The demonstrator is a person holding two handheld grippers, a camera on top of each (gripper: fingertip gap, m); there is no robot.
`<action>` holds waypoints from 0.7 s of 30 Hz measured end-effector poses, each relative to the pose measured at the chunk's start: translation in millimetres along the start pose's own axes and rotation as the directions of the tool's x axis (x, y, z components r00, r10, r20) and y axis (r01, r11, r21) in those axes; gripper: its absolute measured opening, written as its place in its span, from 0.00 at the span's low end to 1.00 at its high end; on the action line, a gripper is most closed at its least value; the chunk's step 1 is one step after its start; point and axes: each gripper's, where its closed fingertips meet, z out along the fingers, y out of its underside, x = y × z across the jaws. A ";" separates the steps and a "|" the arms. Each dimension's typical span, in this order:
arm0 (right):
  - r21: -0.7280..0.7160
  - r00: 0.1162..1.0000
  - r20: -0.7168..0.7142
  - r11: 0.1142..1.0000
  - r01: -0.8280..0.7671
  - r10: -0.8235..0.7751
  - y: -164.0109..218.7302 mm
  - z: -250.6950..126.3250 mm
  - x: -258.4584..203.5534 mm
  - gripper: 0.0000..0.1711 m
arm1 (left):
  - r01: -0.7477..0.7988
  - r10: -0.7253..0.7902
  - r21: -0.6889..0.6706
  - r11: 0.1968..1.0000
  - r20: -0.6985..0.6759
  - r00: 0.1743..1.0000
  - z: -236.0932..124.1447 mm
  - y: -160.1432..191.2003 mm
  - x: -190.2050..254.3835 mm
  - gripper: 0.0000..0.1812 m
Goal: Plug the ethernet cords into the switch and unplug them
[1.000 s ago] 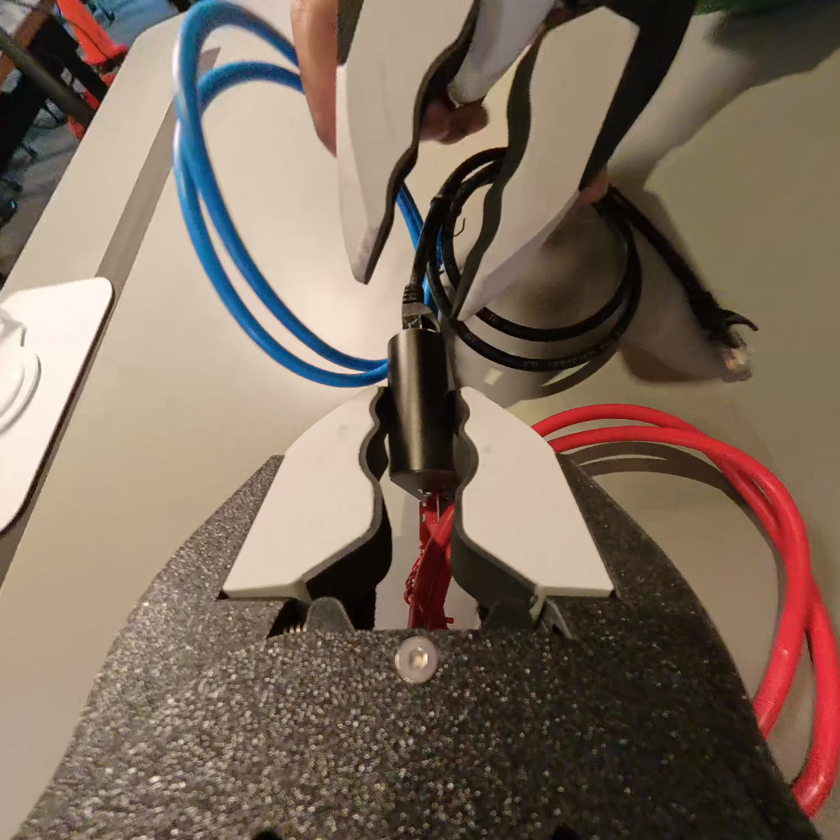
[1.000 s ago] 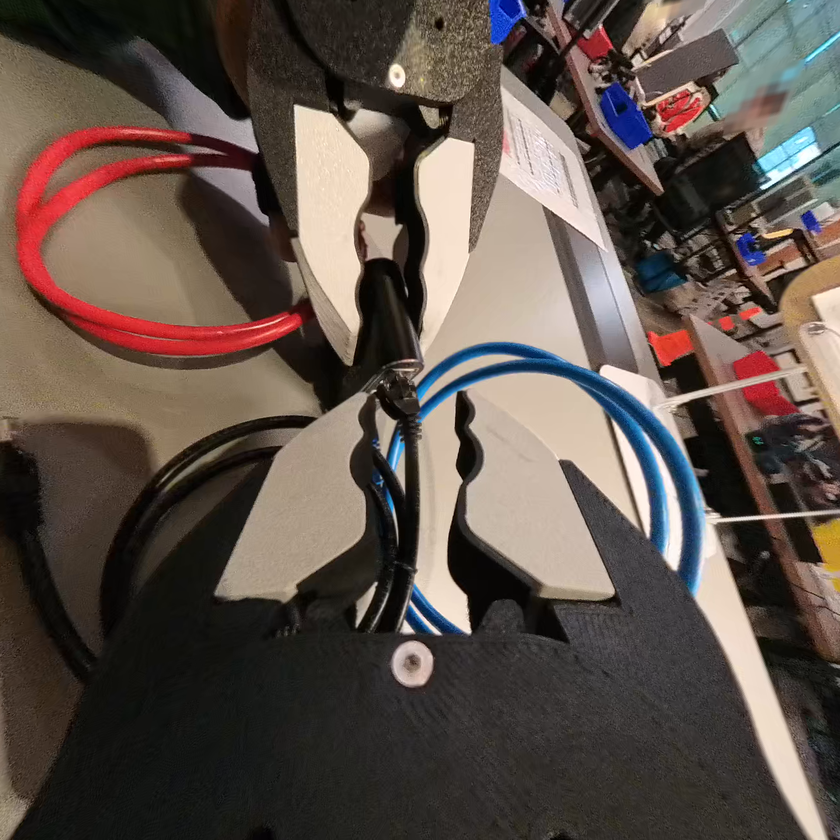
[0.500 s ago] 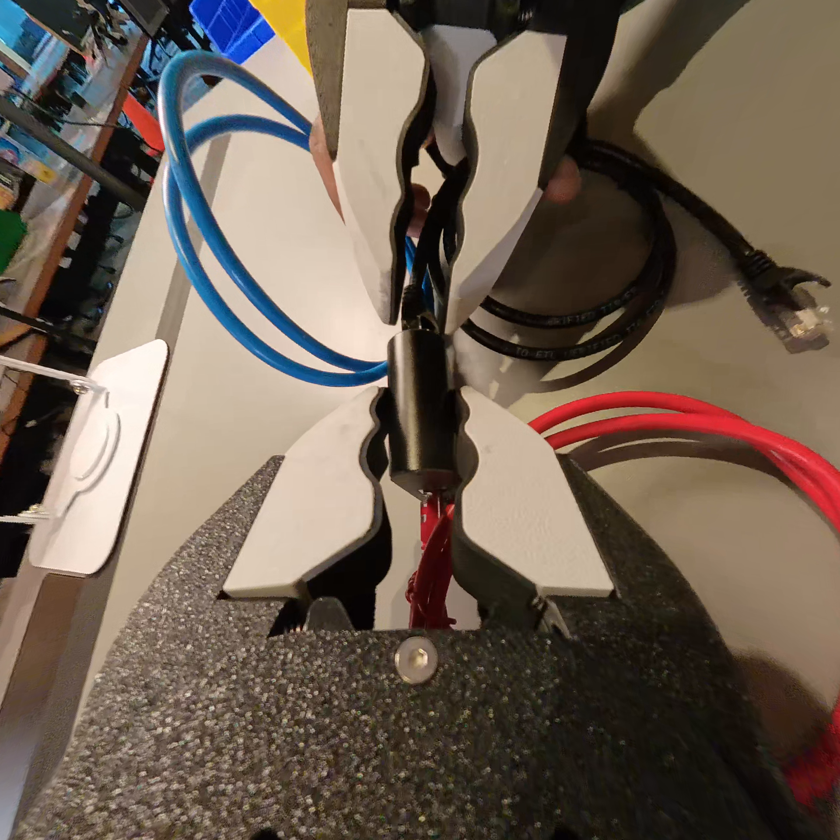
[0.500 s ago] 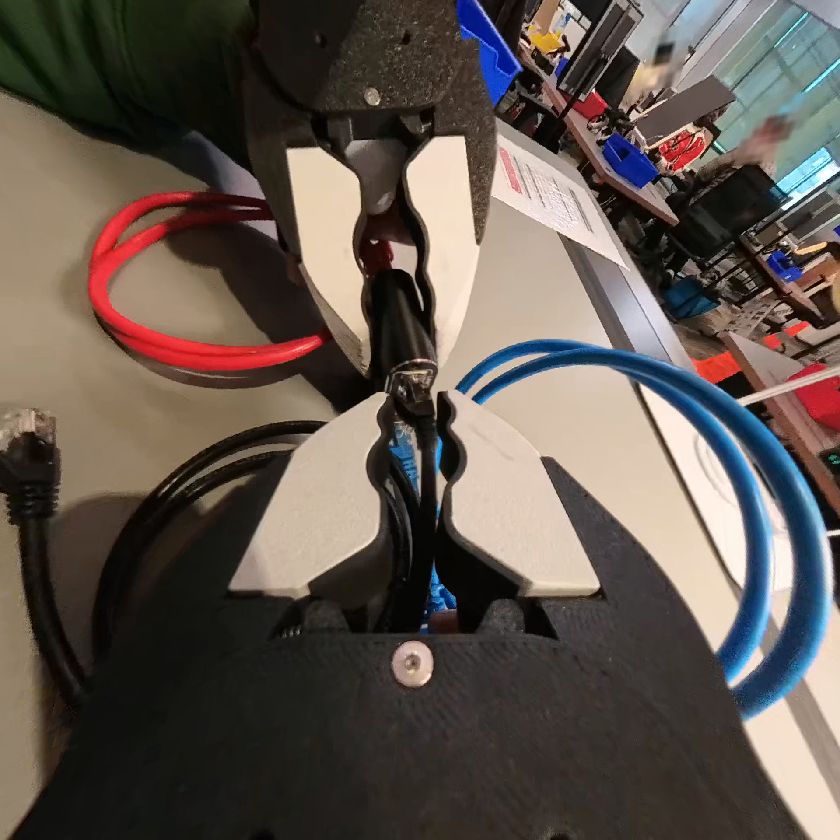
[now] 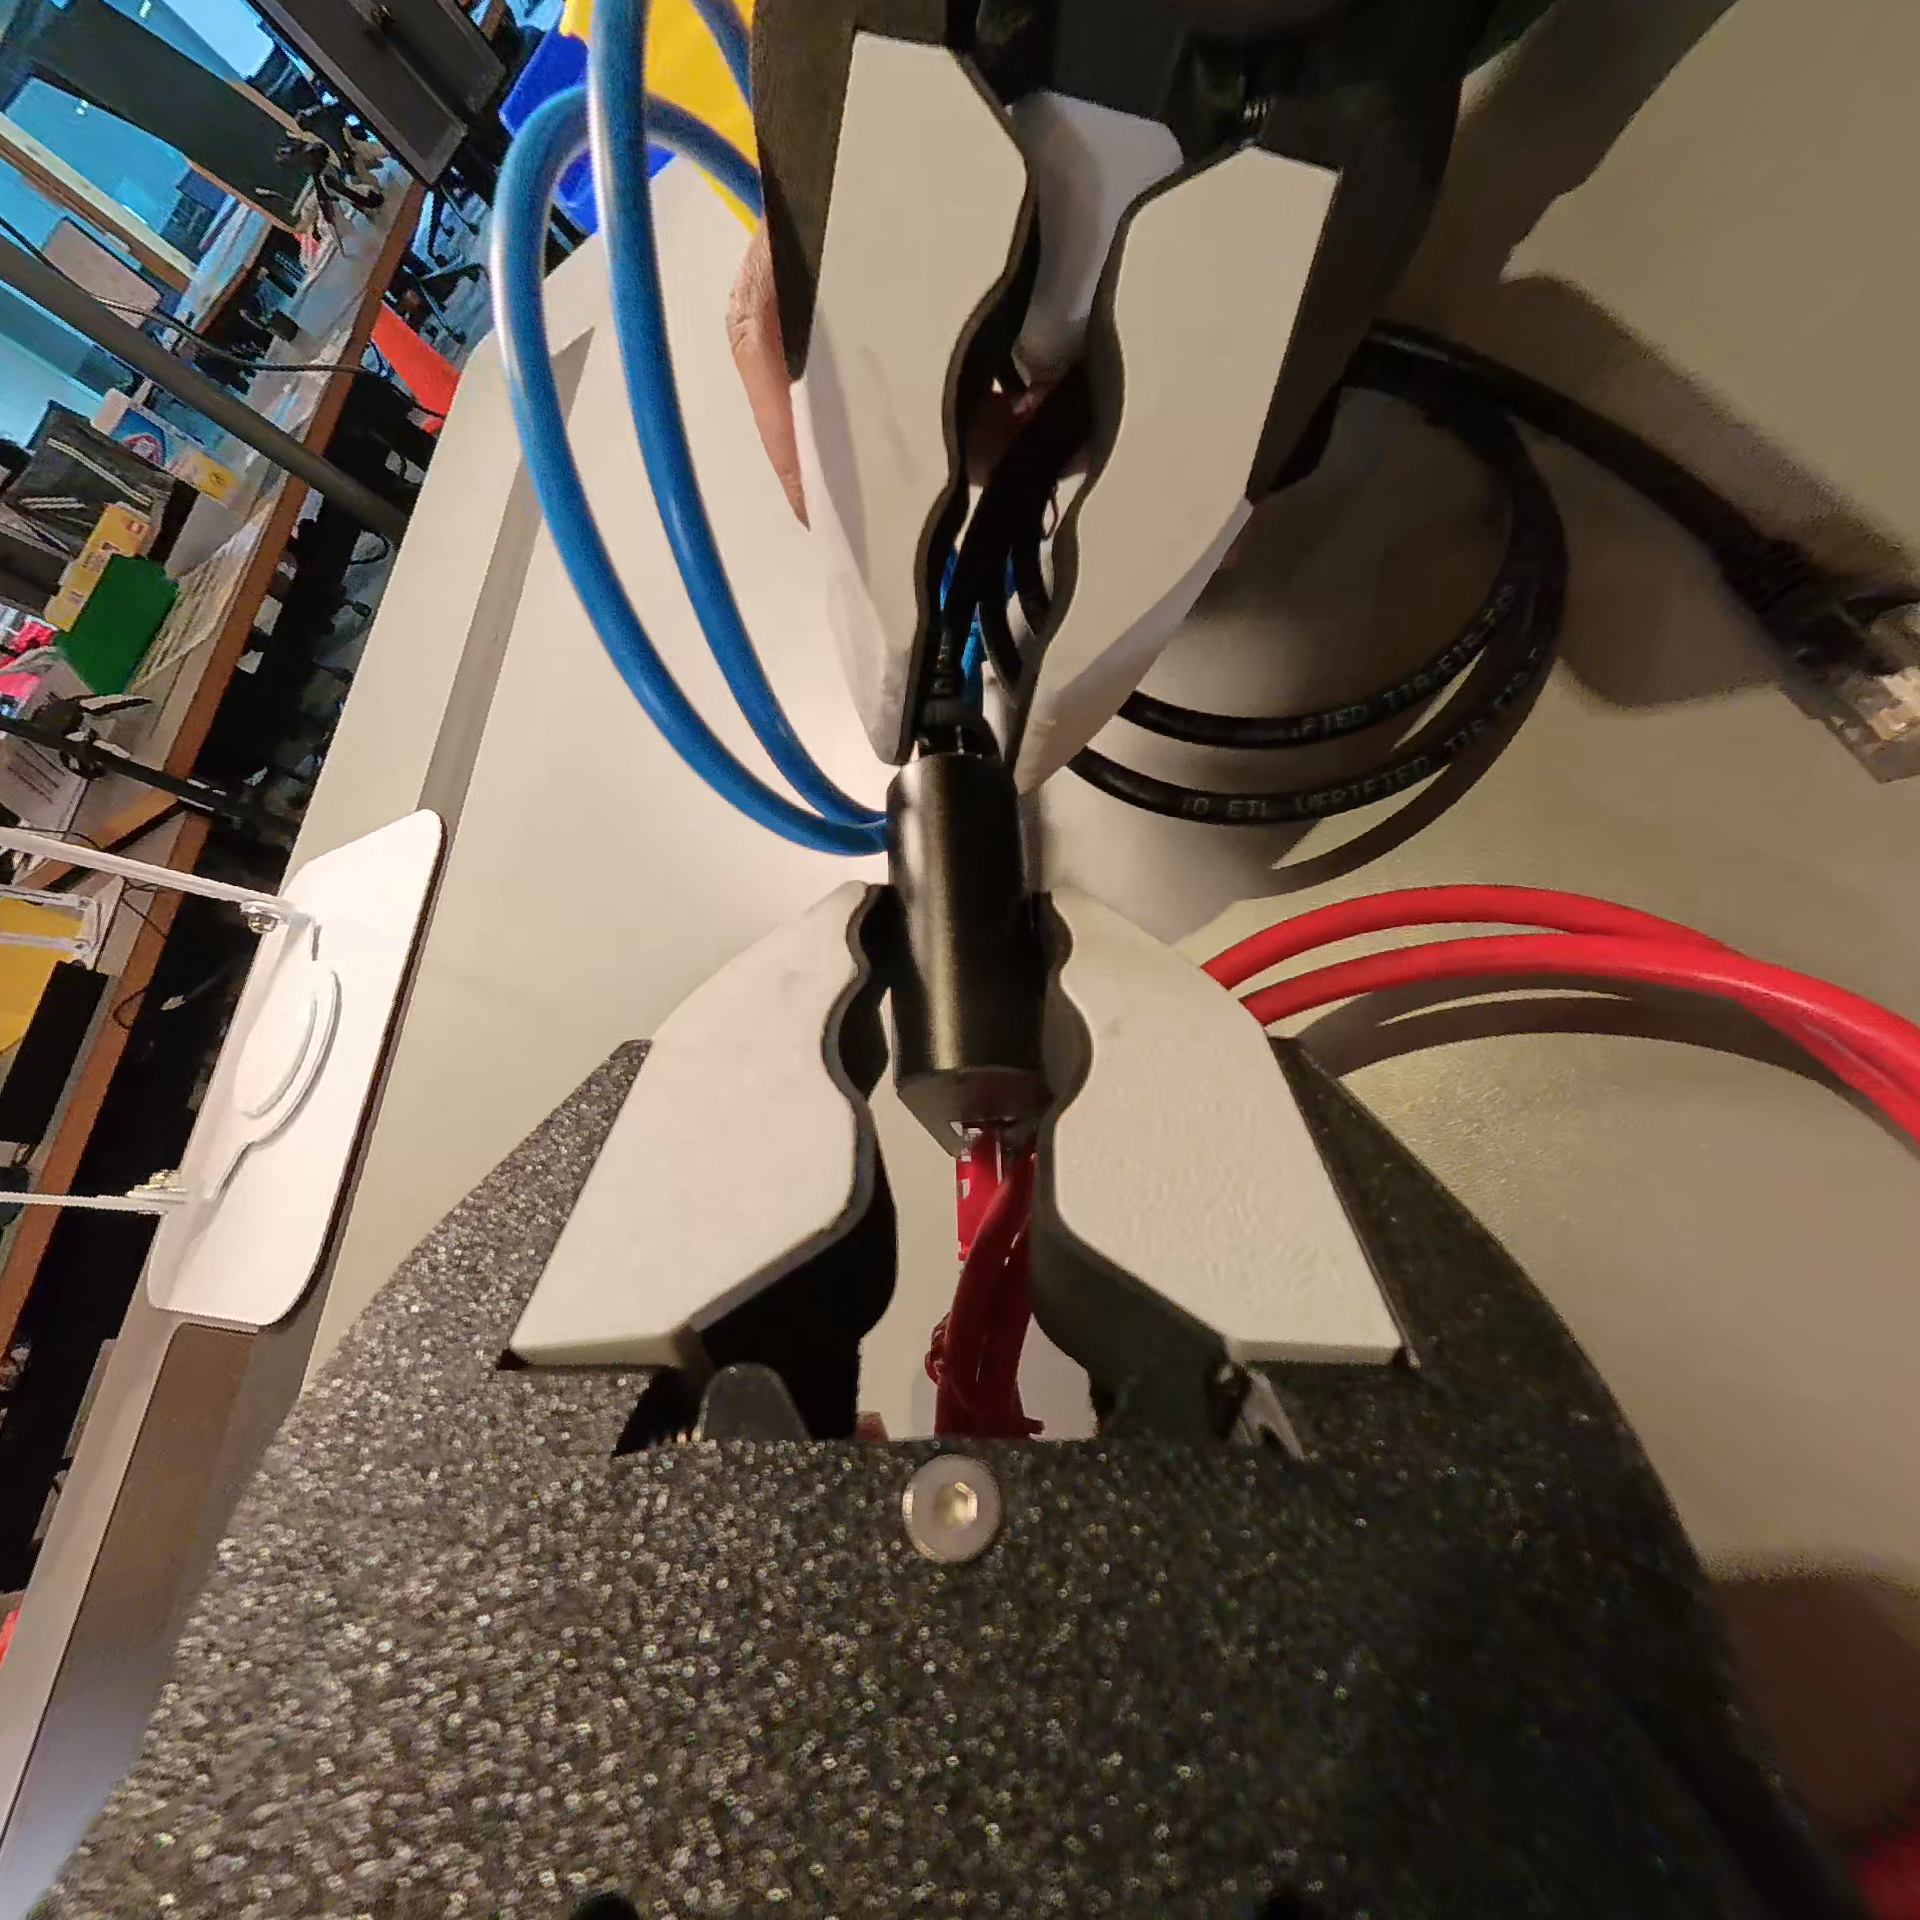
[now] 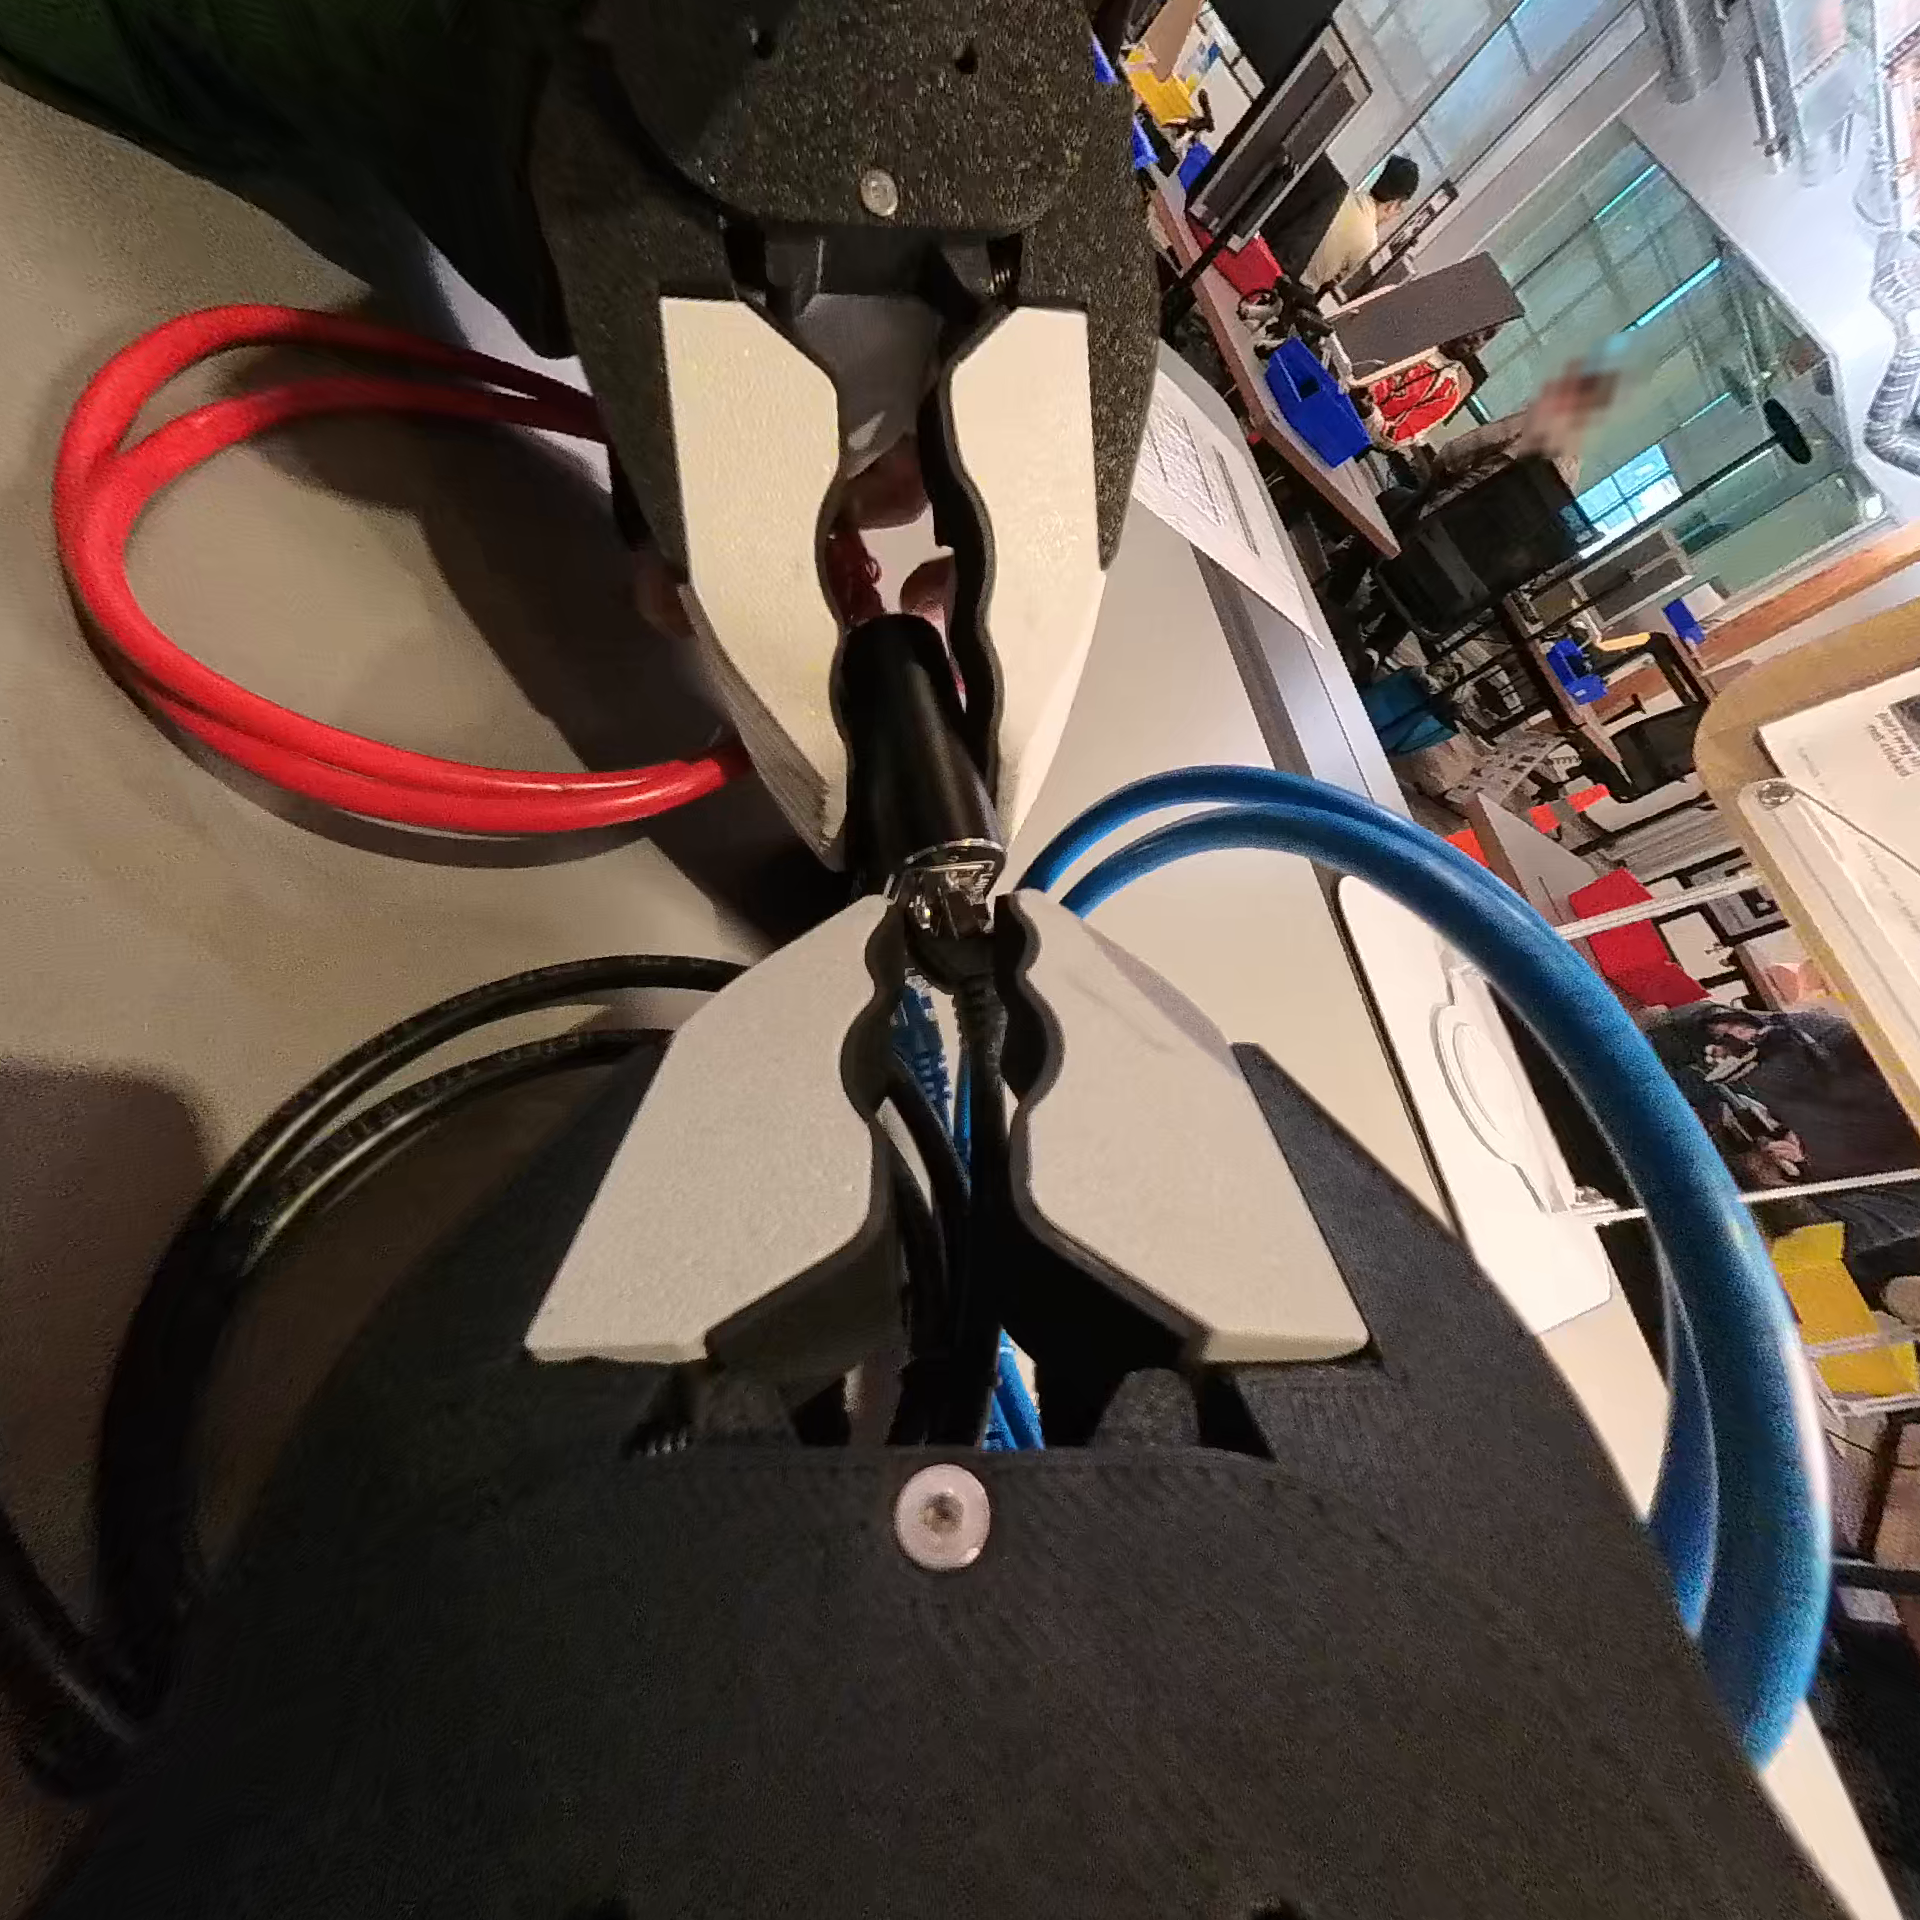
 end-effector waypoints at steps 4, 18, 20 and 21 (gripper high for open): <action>-0.019 1.000 -0.011 1.000 -0.009 0.008 0.8 0.1 1.9 0.09 | -0.001 0.001 0.005 1.000 0.012 1.000 0.9 -0.2 -1.2 0.15; -0.131 0.989 -0.147 0.991 -0.008 -0.011 14.2 1.7 19.7 0.08 | -0.038 0.051 -0.069 0.997 0.199 0.979 10.7 7.1 -18.8 0.15; -0.169 0.969 -0.248 0.985 -0.029 -0.014 23.8 -8.5 41.4 0.08 | -0.018 0.041 -0.103 0.995 0.225 0.973 4.7 17.5 -25.7 0.15; -0.183 0.961 -0.278 0.981 -0.058 0.005 31.3 -16.2 54.4 0.08 | -0.004 0.032 -0.115 0.993 0.240 0.970 0.3 24.2 -30.1 0.15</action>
